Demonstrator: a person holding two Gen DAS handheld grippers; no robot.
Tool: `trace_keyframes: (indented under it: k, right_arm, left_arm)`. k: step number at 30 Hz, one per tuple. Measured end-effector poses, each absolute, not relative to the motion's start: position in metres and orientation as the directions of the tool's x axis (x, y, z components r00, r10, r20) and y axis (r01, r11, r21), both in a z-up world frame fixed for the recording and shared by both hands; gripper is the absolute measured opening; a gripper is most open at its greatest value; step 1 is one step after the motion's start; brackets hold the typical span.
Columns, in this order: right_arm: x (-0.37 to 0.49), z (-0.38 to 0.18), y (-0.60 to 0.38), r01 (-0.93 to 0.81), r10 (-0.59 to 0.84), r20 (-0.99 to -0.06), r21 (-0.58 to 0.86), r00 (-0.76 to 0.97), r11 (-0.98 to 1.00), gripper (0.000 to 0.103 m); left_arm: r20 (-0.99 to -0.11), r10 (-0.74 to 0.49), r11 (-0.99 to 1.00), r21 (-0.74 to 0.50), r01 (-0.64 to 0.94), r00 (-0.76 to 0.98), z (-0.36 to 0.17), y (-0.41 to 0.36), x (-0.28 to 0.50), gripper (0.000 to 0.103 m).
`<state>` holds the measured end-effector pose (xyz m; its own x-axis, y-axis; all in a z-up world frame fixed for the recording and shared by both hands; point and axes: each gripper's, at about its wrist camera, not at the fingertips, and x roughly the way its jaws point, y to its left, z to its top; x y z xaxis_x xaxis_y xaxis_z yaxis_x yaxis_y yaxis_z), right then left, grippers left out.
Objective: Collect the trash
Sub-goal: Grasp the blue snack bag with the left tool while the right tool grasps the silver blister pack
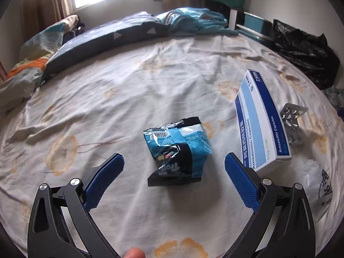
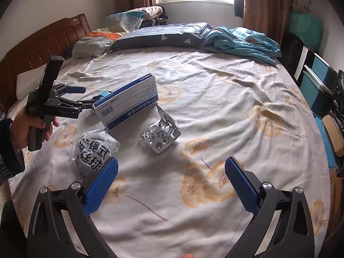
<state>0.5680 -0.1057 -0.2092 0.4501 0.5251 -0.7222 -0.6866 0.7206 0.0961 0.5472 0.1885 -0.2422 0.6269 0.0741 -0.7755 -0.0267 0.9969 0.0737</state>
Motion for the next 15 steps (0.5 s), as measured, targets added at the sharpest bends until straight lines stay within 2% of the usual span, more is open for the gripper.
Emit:
trace_keyframes:
  k: [5, 8, 10, 12, 15]
  right_arm:
    - [0.598, -0.217, -0.084, -0.692, 0.527, -0.718, 0.087, 0.455, 0.717, 0.098]
    - [0.612, -0.224, -0.069, -0.699, 0.515, -0.722, 0.061, 0.463, 0.713, 0.098]
    - [0.621, -0.231, -0.06, -0.698, 0.506, -0.73, 0.056, 0.459, 0.714, 0.098]
    - [0.629, -0.237, -0.053, -0.697, 0.506, -0.737, 0.065, 0.448, 0.714, 0.098]
    - [0.636, -0.245, -0.043, -0.713, 0.505, -0.746, 0.058, 0.434, 0.699, 0.098]
  left_arm:
    - [-0.782, 0.043, 0.999, 0.05, -0.007, 0.621, -0.256, 0.189, 0.57, 0.096]
    - [-0.807, 0.054, 0.998, 0.06, -0.009, 0.588, -0.269, 0.191, 0.582, 0.079]
    - [-0.804, 0.035, 0.999, 0.03, -0.019, 0.594, -0.271, 0.196, 0.583, 0.077]
    - [-0.802, 0.018, 0.999, -0.006, -0.039, 0.598, -0.27, 0.203, 0.582, 0.068]
    - [-0.797, -0.002, 0.998, -0.036, -0.044, 0.604, -0.267, 0.207, 0.577, 0.062]
